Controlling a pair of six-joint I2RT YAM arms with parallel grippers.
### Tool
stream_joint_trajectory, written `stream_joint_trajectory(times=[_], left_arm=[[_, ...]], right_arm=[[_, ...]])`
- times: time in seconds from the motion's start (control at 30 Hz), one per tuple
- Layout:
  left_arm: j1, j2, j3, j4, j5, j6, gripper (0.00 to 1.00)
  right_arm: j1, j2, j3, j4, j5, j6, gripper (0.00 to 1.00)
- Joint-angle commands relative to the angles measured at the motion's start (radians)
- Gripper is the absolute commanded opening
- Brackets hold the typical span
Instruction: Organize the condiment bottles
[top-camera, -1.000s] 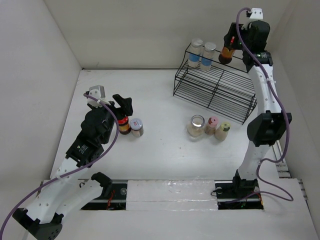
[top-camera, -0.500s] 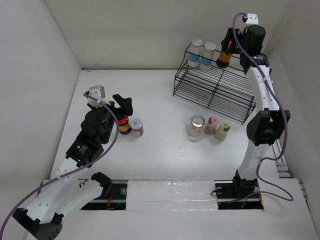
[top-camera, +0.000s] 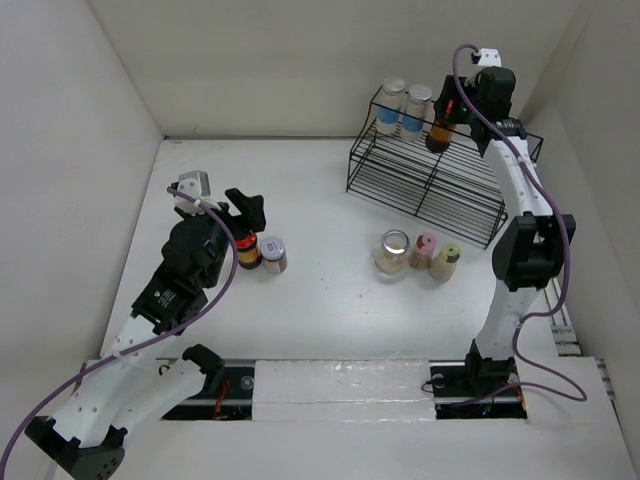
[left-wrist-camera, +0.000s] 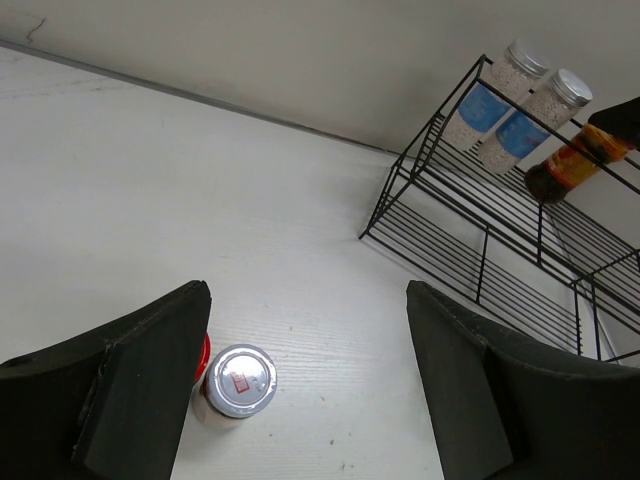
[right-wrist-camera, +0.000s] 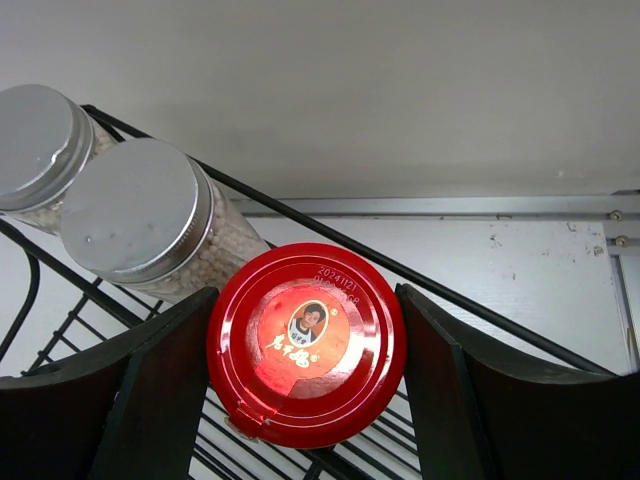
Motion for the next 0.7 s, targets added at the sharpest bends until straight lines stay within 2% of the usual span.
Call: stream_joint_trajectory(times=[0.0, 0.3, 0.33, 0.47, 0.57, 0.6, 0.63, 0.67], left_arm=[[0.002, -0.013, 0.009, 0.041, 0.001, 0.011, 0.75], [0.002, -0.024, 0.009, 0.041, 0.012, 0.011, 0.75], [0.002, -0.033, 0.009, 0.041, 0.012, 0.011, 0.75], [0.002, -0.033, 0.009, 0.041, 0.012, 0.011, 0.75], [0.002, -0.042, 0.009, 0.041, 0.021, 0.011, 0.75], [0.002, -0.042, 0.009, 0.041, 0.021, 0.011, 0.75], [0.002, -0.042, 0.009, 0.041, 0.021, 0.011, 0.75], [0.002, -0.042, 0.009, 0.041, 0.012, 0.011, 0.75]], right_arm=[[0.011, -0.053, 0.005, 0.142, -0.01, 0.015, 0.66], [0.011, -0.094, 0.032, 0.119, -0.001, 0.006, 0.79], [0.011, -0.104, 0.041, 0.119, -0.001, 0.006, 0.83], [0.011, -0.113, 0.081, 0.078, -0.001, -0.005, 0.88], [0.021, -0.178, 0.06, 0.078, -0.039, -0.005, 0.88], [0.034, -0.202, 0.037, 0.098, -0.039, -0.005, 0.85], [0.06, -0.228, 0.008, 0.113, -0.074, -0.014, 0.78], [0.08, -0.254, -0.058, 0.127, -0.097, -0.014, 0.58]])
